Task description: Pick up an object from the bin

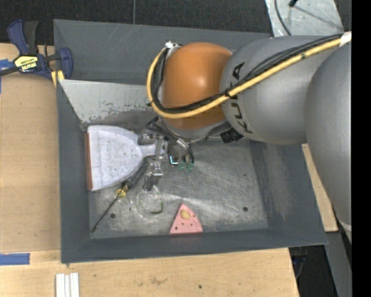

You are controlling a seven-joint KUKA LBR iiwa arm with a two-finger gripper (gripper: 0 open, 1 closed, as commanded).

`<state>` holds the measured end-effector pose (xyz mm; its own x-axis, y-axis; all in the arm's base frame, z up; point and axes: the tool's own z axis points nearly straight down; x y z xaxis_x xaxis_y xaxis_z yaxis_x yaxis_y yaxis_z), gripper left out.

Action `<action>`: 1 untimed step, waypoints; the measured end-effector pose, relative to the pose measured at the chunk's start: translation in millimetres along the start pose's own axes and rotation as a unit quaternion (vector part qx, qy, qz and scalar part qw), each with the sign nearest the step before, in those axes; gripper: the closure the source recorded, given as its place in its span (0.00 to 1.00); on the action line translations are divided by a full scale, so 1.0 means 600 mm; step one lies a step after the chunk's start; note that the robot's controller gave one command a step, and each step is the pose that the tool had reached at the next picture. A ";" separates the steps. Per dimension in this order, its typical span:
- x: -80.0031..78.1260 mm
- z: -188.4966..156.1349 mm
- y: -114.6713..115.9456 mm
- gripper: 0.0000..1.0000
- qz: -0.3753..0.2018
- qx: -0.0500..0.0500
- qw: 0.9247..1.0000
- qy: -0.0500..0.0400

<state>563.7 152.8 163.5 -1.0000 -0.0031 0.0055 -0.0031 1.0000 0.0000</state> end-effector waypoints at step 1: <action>-0.003 -0.008 -0.001 0.00 0.001 -0.001 1.000 -0.004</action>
Offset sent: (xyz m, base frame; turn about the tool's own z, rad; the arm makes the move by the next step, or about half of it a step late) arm 0.0135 0.0199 -0.0935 -0.3484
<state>565.7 152.2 168.2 -1.0000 -0.0007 -0.0028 -0.0007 1.0000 0.0012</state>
